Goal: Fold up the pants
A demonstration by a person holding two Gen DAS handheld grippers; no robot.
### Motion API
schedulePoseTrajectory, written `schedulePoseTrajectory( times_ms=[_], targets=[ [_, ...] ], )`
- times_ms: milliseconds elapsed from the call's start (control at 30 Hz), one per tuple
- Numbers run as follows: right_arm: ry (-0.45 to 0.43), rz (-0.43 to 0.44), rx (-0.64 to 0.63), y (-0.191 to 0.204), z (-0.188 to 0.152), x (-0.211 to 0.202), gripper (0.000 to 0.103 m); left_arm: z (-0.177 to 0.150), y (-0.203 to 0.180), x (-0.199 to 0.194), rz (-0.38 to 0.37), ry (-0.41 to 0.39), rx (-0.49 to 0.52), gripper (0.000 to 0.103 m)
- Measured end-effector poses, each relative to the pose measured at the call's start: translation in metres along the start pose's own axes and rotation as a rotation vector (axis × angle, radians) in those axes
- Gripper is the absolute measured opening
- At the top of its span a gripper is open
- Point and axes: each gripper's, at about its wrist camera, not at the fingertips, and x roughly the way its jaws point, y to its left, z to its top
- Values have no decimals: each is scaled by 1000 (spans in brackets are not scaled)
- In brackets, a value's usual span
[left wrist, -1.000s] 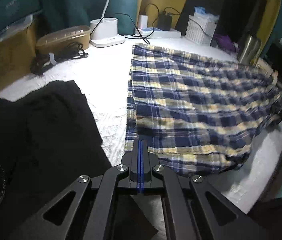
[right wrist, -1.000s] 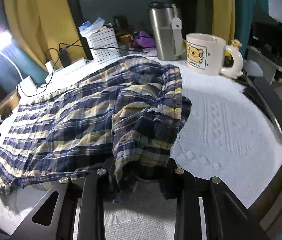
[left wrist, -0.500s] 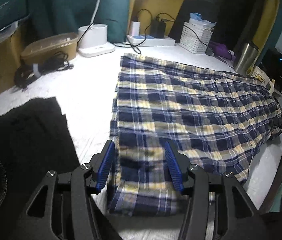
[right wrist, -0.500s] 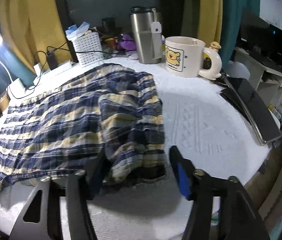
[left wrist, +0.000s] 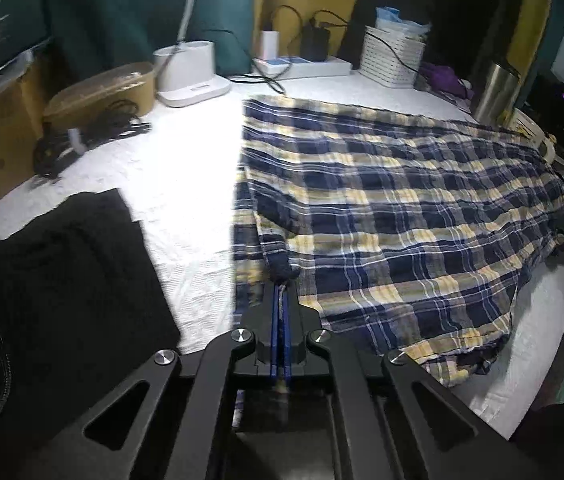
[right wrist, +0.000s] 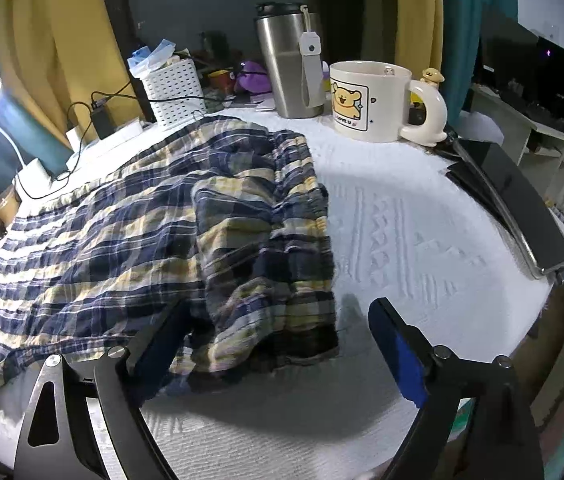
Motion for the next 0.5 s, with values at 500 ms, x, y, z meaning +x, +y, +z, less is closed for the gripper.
schedulePoseTrajectory(
  times_ms=[500],
  targets=[
    [40, 16, 74, -4, -8, -8, 92, -2, 21, -3, 62, 48, -49, 26]
  ],
)
